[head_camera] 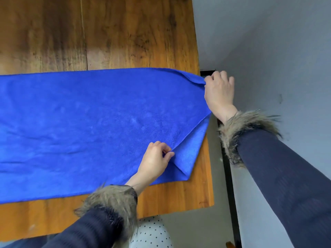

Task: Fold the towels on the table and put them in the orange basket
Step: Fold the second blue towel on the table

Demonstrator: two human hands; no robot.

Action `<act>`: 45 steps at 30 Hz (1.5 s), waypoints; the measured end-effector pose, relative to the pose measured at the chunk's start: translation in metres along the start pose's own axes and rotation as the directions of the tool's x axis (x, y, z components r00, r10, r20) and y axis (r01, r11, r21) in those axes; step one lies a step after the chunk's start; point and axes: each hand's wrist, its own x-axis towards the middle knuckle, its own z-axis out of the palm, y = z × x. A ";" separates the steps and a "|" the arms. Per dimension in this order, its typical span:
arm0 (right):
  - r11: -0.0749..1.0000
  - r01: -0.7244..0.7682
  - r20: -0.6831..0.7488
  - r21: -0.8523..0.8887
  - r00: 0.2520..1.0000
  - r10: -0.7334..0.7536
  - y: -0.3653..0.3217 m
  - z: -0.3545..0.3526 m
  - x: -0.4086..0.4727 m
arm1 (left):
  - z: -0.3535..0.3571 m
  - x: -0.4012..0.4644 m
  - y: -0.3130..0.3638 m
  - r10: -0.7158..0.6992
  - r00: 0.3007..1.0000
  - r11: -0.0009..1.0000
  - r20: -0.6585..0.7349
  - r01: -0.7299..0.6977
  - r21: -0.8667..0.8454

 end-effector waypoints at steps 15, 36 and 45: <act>0.816 0.000 0.102 0.578 0.992 -0.072 -0.122 -0.099 -0.014 | -0.137 -0.061 -0.030 -0.071 0.991 0.975 -0.112 0.045 -0.217; 0.553 0.070 0.169 0.830 0.913 -0.371 -0.457 -0.186 0.011 | -0.315 -0.164 -0.212 -0.405 0.758 0.709 -0.512 -0.094 -0.699; 0.834 0.109 0.380 0.541 0.853 -0.358 -0.471 -0.093 0.010 | -0.283 -0.132 -0.294 -0.520 0.674 0.827 -0.525 0.244 -0.506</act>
